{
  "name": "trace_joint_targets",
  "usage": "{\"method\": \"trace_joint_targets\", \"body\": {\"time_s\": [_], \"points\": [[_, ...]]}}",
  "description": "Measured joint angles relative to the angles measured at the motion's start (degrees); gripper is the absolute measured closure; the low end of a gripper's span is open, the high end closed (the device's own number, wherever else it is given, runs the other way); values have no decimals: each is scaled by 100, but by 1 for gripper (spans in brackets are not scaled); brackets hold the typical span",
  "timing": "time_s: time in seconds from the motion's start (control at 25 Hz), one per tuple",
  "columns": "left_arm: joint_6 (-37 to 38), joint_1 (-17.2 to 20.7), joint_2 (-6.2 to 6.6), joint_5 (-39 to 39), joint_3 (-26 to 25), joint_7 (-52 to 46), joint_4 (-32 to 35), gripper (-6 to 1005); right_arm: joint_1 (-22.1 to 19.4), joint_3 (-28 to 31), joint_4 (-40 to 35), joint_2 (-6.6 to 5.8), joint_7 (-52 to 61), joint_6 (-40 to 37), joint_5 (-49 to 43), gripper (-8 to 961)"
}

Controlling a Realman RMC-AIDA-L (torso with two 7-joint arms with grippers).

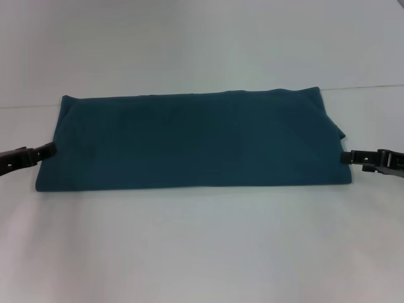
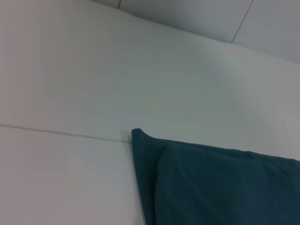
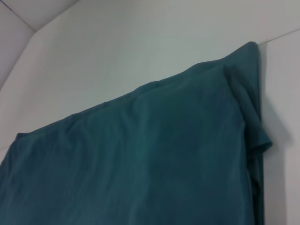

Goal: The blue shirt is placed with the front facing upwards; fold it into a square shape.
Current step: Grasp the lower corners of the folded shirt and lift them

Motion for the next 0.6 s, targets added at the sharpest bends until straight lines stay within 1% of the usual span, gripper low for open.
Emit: {"method": "trace_joint_targets", "body": {"time_s": [0.16, 0.2, 0.4, 0.6], "points": [[0, 0, 0, 0, 1, 0, 24, 276, 31, -68, 2, 148, -24, 410, -9, 131], [0, 0, 0, 0, 1, 0, 24, 276, 31, -68, 2, 148, -24, 410, -9, 131], [-13, 0, 0, 0, 1, -1, 26, 275, 76, -228, 2, 245, -24, 669, -12, 134], [-17, 0, 0, 0, 1, 4, 26, 275, 99, -314, 12, 306, -23, 794, -11, 136]]}}
